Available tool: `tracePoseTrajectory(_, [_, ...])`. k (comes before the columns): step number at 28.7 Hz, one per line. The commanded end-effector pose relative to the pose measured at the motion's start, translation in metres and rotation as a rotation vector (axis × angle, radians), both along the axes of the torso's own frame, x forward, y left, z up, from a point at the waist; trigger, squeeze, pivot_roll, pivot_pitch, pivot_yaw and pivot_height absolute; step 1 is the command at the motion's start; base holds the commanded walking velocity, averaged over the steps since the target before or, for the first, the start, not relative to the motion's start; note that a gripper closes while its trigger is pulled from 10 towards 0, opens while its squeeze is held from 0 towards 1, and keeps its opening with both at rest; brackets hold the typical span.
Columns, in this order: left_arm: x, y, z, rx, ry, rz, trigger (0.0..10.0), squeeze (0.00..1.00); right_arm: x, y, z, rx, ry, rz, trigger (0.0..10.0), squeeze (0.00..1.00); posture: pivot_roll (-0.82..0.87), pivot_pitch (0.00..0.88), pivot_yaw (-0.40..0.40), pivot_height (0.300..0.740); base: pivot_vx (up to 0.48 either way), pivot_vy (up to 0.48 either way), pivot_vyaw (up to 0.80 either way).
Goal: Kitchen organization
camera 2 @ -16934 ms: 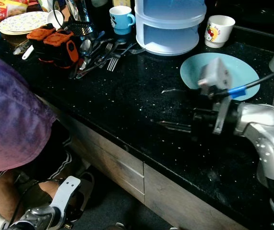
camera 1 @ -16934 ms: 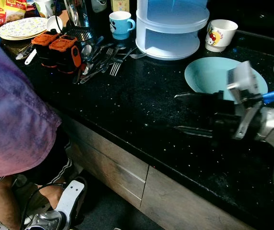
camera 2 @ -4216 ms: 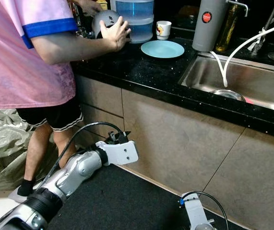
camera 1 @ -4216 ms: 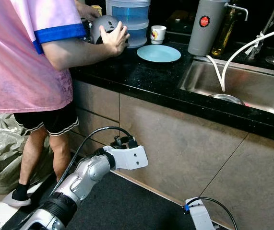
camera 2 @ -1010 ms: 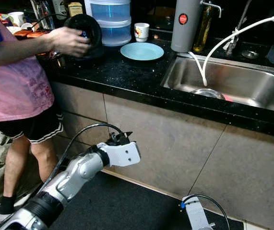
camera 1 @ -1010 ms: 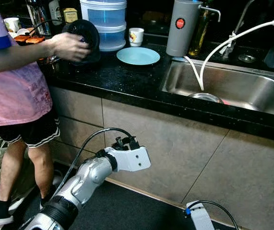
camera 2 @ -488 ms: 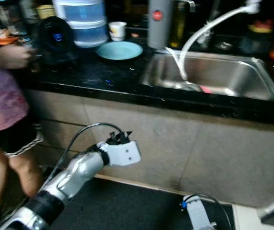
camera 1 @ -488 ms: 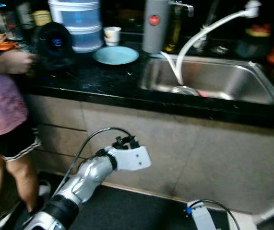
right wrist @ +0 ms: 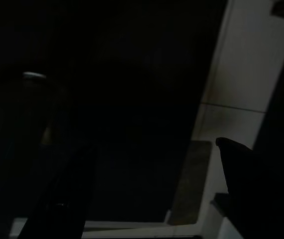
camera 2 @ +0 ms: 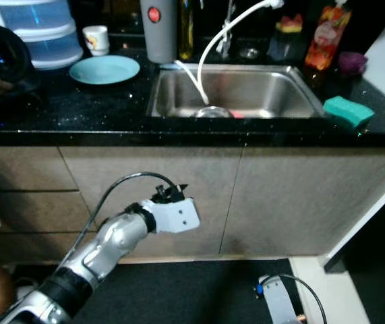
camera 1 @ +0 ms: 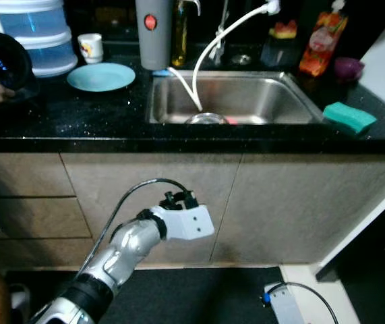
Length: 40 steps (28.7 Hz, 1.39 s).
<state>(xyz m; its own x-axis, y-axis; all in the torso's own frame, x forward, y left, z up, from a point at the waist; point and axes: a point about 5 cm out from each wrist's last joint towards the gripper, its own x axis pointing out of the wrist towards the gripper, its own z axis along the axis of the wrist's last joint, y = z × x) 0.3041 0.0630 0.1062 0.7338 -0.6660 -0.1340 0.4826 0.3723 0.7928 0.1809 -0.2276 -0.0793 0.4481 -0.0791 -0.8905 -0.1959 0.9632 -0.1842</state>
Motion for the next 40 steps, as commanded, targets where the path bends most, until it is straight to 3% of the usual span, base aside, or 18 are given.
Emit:
tracePoseTrajectory(1, [-0.001,0.001,-0.004,0.020,0.010,0.001,10.0,0.00,-0.001,0.003,-0.001,0.007,0.002,0.001,10.0,0.00,0.10,0.007,-0.031,0.740,0.000,0.000,0.00])
tracePoseTrajectory(40, [0.005,0.002,0.007,0.017,0.004,-0.001,10.0,0.00,0.004,0.004,0.001,0.008,-0.011,0.002,10.0,0.00,0.08,0.057,-0.023,0.740,0.000,0.000,0.00])
